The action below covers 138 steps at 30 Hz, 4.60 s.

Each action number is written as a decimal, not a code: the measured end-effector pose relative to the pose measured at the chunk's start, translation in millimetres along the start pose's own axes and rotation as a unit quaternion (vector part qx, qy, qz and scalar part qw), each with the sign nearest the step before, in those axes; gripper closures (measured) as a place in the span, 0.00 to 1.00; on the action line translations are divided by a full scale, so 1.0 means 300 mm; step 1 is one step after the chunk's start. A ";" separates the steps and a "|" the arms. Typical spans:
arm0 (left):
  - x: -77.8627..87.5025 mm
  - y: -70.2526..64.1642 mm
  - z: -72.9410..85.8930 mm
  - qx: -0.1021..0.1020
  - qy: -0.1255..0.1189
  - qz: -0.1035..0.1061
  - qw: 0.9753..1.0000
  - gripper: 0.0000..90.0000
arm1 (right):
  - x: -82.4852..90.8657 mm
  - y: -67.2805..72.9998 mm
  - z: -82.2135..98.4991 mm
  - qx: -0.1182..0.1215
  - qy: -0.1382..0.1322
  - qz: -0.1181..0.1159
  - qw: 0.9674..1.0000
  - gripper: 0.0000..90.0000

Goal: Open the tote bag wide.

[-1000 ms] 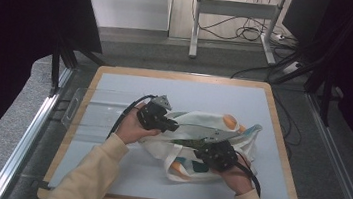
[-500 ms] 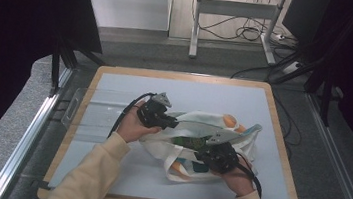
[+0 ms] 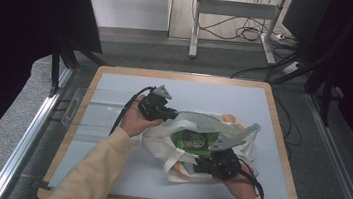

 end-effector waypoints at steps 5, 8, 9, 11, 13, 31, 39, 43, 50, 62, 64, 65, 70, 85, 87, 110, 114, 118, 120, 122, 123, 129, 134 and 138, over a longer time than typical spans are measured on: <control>-0.006 0.026 -0.003 0.003 0.002 -0.009 1.000 0.92 | -0.003 0.008 0.018 0.002 0.001 -0.005 1.000 0.97; -0.009 0.038 -0.007 0.006 0.002 -0.012 1.000 0.91 | -0.001 0.015 0.029 0.001 0.002 -0.008 1.000 0.97; -0.009 0.042 -0.008 0.007 0.003 -0.011 1.000 0.92 | 0.000 0.017 0.032 0.000 0.002 -0.009 1.000 0.97; -0.014 0.052 -0.012 0.015 0.000 -0.009 1.000 0.92 | -0.002 0.020 0.040 0.000 0.001 -0.012 1.000 0.97; -0.021 0.056 -0.016 0.022 -0.004 -0.008 1.000 0.91 | -0.007 0.024 0.048 -0.002 0.004 -0.015 1.000 0.97; -0.055 0.108 -0.008 0.051 0.001 -0.018 0.999 0.91 | -0.044 0.046 0.102 0.003 0.021 -0.018 1.000 0.96; -0.062 0.119 0.005 0.060 0.002 -0.011 0.998 0.91 | -0.061 0.050 0.118 0.001 0.025 -0.007 1.000 0.96; -0.050 0.105 0.008 0.053 -0.001 -0.006 0.999 0.91 | -0.060 0.049 0.116 0.002 0.023 -0.005 1.000 0.96; -0.028 0.085 0.001 0.048 -0.013 -0.001 0.999 0.88 | -0.044 0.047 0.105 -0.001 0.014 -0.006 1.000 0.94; 0.086 0.053 0.029 0.030 -0.045 -0.003 0.999 0.50 | 0.060 0.006 0.048 -0.036 -0.063 0.011 0.997 0.50; 0.110 0.039 0.042 0.024 -0.049 -0.009 0.998 0.46 | 0.080 -0.003 0.039 -0.042 -0.077 0.010 0.996 0.47; 0.121 0.031 0.049 0.023 -0.052 -0.009 0.998 0.44 | 0.093 -0.008 0.036 -0.044 -0.082 0.010 0.996 0.46; 0.163 -0.017 0.090 0.010 -0.064 0.007 0.998 0.40 | 0.117 -0.024 0.028 -0.053 -0.093 0.013 0.994 0.40; 0.171 -0.135 0.168 0.004 -0.074 0.048 0.996 0.41 | 0.132 -0.050 0.030 -0.067 -0.094 0.012 0.993 0.34; 0.178 -0.155 0.160 0.001 -0.082 0.059 0.995 0.44 | 0.133 -0.051 0.032 -0.065 -0.093 0.012 0.993 0.34; 0.082 -0.232 0.155 -0.029 -0.045 0.065 0.996 0.96 | 0.133 -0.067 0.039 -0.070 -0.090 0.013 0.993 0.37; 0.057 -0.236 0.158 -0.031 -0.033 0.069 0.997 1.00 | 0.129 -0.066 0.039 -0.070 -0.088 0.014 0.994 0.37; 0.036 -0.234 0.163 -0.035 -0.022 0.068 0.997 1.00 | 0.123 -0.068 0.034 -0.068 -0.084 0.014 0.994 0.38; 0.030 -0.235 0.160 -0.034 -0.023 0.072 0.997 1.00 | 0.123 -0.075 0.025 -0.069 -0.083 0.017 0.994 0.39; 0.020 -0.237 0.158 -0.036 -0.019 0.071 0.997 1.00 | 0.123 -0.078 0.011 -0.071 -0.084 0.017 0.994 0.41; 0.017 -0.237 0.159 -0.039 -0.016 0.070 0.997 1.00 | 0.122 -0.080 0.000 -0.071 -0.081 0.017 0.994 0.42; -0.004 -0.248 0.163 -0.045 -0.004 0.076 0.996 1.00 | 0.109 -0.109 -0.084 -0.063 -0.080 0.031 0.994 0.73; -0.011 -0.248 0.165 -0.050 0.001 0.079 0.996 1.00 | 0.086 -0.116 -0.146 -0.041 -0.058 0.030 0.997 0.96; -0.006 -0.247 0.166 -0.048 0.000 0.080 0.996 1.00 | 0.051 -0.109 -0.193 -0.024 -0.041 0.021 0.999 0.99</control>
Point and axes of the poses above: each handheld gripper's, and its own axes: x roughly backward along the jaws, z roughly out of its underside, y roughly to its left, the point moved 10 cm from there along -x, roughly forward along the jaws, and after that the axes turned 15 degrees about y, right-handed, at the moved point
